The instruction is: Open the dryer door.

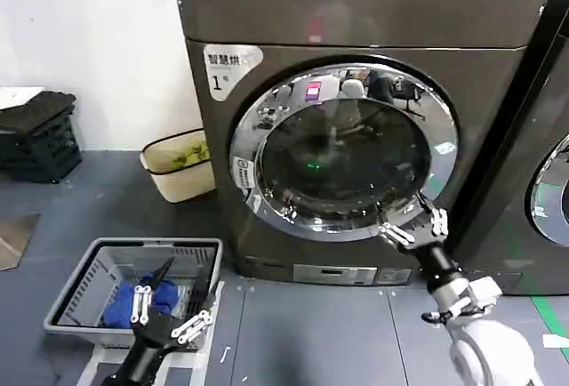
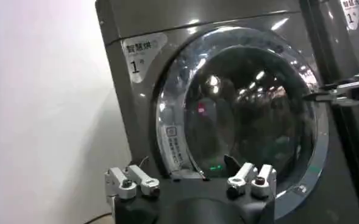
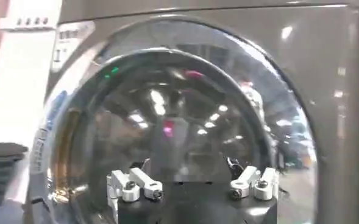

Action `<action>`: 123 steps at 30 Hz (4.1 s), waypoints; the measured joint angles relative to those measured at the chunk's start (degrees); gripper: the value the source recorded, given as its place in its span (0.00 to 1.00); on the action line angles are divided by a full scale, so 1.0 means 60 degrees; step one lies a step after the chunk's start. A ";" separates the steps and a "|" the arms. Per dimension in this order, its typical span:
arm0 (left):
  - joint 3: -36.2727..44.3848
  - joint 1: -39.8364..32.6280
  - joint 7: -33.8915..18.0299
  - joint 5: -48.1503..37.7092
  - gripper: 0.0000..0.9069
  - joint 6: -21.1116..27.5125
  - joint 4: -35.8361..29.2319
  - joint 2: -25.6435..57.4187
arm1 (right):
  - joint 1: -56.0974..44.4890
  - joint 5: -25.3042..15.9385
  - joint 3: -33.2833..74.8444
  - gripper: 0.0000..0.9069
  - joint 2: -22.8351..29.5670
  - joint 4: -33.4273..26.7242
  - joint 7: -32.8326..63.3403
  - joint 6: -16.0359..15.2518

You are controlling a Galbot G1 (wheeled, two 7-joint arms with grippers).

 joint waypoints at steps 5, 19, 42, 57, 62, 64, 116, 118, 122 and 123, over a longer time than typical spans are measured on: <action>0.0000 -0.0007 0.0013 -0.0038 1.00 0.0021 0.0019 -0.0019 | 0.0751 0.0279 -0.0659 1.00 -0.0400 -0.0438 -0.0401 0.0169; -0.0008 -0.0002 0.0042 -0.0070 1.00 0.0027 0.0053 -0.0094 | 0.2757 0.0582 -0.2194 1.00 -0.0722 -0.1842 -0.1096 0.0720; -0.0040 0.0019 0.0068 -0.0027 1.00 0.0043 0.0053 -0.0171 | 0.4611 0.0829 -0.3905 1.00 -0.0605 -0.3132 -0.1379 0.0732; -0.0044 -0.0044 0.0080 -0.0017 1.00 0.0077 0.0084 -0.0202 | 0.5239 0.0795 -0.4686 1.00 -0.0366 -0.3237 -0.1211 0.0468; -0.0040 -0.0076 0.0082 -0.0018 1.00 0.0078 0.0106 -0.0215 | 0.5493 0.0796 -0.4959 1.00 -0.0286 -0.3374 -0.1195 0.0449; -0.0041 -0.0078 0.0083 -0.0019 1.00 0.0080 0.0106 -0.0218 | 0.5588 0.0797 -0.5062 1.00 -0.0242 -0.3448 -0.1196 0.0443; -0.0054 -0.0359 0.0139 -0.0083 1.00 0.0138 0.0332 -0.0225 | 0.7461 0.0820 -0.6804 1.00 0.0957 -0.5163 -0.2045 0.0666; -0.0060 -0.0382 0.0139 -0.0094 1.00 0.0146 0.0344 -0.0217 | 0.7493 0.0846 -0.6810 1.00 0.0962 -0.5239 -0.2243 0.0708; -0.0064 -0.0463 0.0141 -0.0108 1.00 0.0178 0.0378 -0.0212 | 0.7502 0.1069 -0.6810 1.00 0.0924 -0.5277 -0.2703 0.0816; -0.0071 -0.0480 0.0141 -0.0120 1.00 0.0181 0.0387 -0.0208 | 0.7503 0.1119 -0.6806 1.00 0.0896 -0.5277 -0.2823 0.0839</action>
